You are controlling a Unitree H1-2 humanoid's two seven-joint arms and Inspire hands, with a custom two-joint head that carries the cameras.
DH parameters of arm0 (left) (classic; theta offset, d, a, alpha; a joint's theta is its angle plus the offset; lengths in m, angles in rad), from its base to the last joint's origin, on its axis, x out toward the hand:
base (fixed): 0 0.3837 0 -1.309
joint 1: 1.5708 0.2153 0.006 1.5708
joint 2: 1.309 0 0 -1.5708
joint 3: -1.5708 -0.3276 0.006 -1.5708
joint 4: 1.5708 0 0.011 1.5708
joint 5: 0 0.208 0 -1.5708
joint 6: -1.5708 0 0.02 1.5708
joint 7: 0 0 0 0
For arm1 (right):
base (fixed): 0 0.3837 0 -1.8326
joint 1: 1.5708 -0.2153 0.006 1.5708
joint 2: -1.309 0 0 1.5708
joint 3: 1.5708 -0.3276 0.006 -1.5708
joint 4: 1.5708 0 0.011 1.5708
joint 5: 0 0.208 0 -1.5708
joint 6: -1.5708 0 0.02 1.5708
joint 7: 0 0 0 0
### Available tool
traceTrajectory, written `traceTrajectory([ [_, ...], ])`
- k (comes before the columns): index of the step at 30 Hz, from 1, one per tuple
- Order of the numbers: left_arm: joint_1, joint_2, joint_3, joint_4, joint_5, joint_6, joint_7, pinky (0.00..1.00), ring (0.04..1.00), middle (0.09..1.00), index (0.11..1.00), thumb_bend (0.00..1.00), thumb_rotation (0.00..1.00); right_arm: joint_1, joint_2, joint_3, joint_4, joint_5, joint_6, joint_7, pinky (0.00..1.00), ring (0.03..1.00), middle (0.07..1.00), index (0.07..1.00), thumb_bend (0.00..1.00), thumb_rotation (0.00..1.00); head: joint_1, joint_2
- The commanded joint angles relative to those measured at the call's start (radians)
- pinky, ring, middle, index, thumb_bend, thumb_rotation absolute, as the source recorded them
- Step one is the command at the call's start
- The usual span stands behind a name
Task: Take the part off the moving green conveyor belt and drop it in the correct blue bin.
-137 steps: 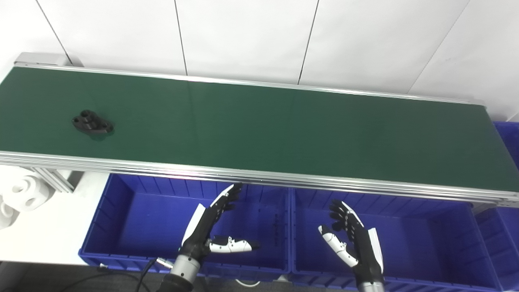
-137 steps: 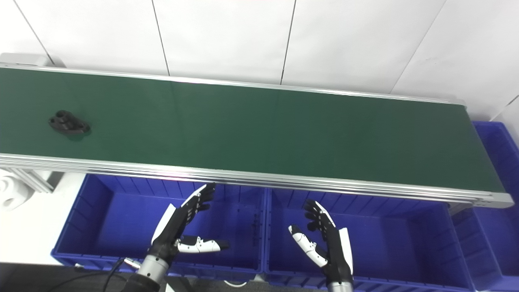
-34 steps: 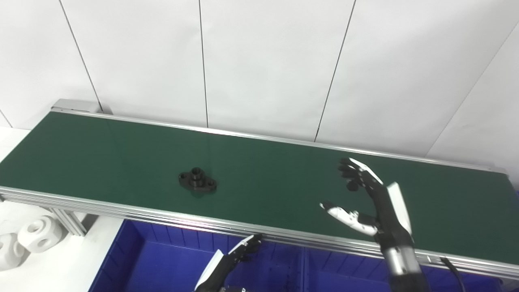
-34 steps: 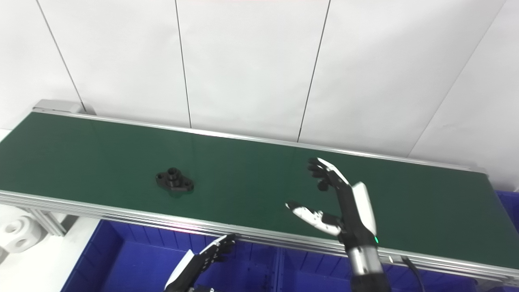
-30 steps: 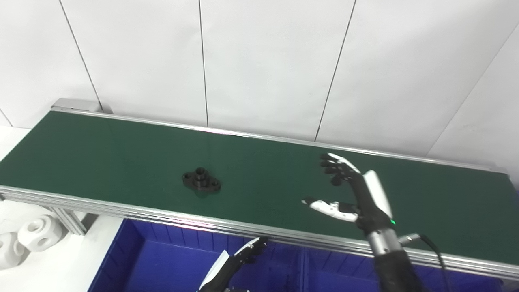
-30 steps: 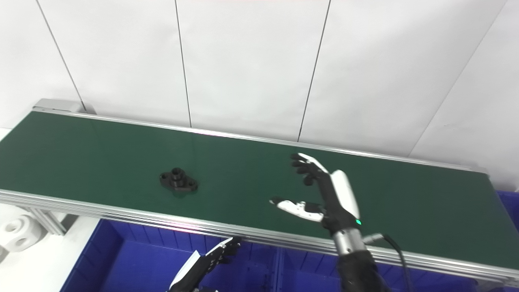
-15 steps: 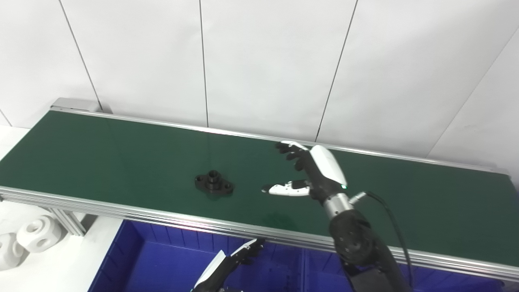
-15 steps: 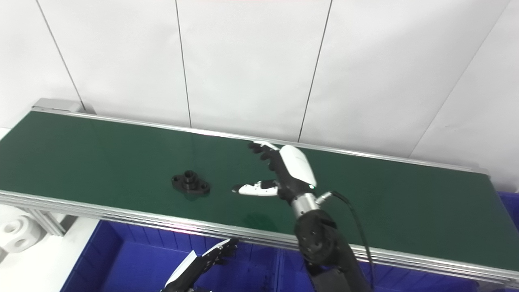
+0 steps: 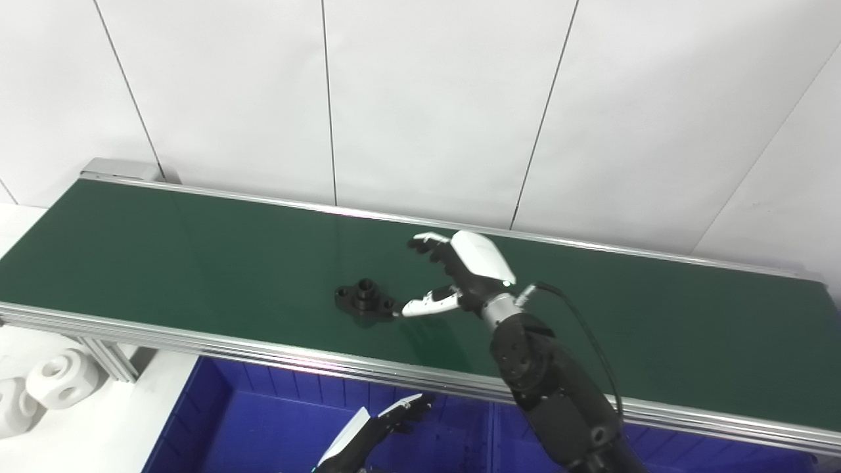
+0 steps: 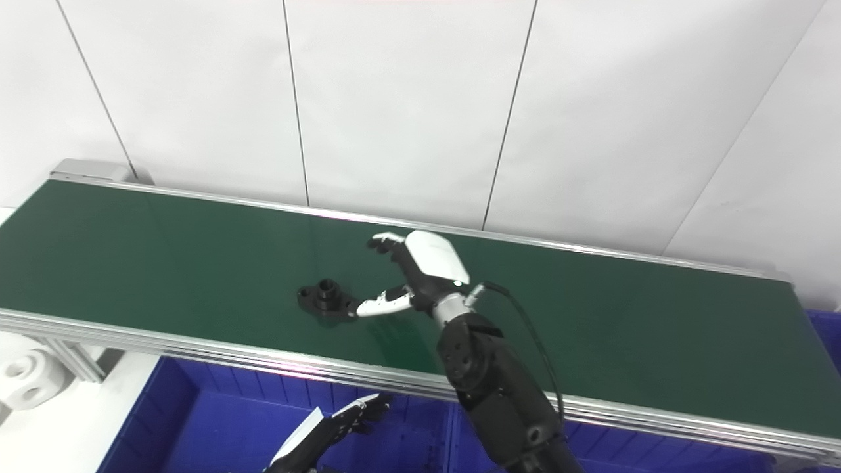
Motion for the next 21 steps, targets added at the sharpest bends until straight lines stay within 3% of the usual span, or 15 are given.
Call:
traceTrajectory([
  [1, -0.025, -0.004, -0.008, -0.019, -0.015, -0.043, 0.018, 0.8, 0.861, 0.889, 0.888, 0.75, 0.29, -0.063, -0.001, 0.014, 0.012, -0.023, -0.034, -0.031, 0.71, 0.772, 0.803, 0.81, 0.82, 0.35, 0.003, -0.001],
  [12, -0.019, -0.018, 0.004, -0.028, 0.009, -0.042, 0.011, 0.79, 0.858, 0.891, 0.886, 0.75, 0.31, -0.105, 0.002, 0.096, 0.155, -0.058, -0.076, -0.083, 0.74, 0.782, 0.808, 0.816, 0.78, 0.34, 0.02, 0.008],
  [21, -0.019, -0.024, 0.005, -0.029, 0.019, -0.043, 0.015, 0.8, 0.863, 0.892, 0.888, 0.77, 0.34, -0.119, 0.004, 0.13, 0.244, -0.065, -0.088, -0.126, 0.72, 0.765, 0.791, 0.805, 0.77, 0.29, 0.024, 0.017],
])
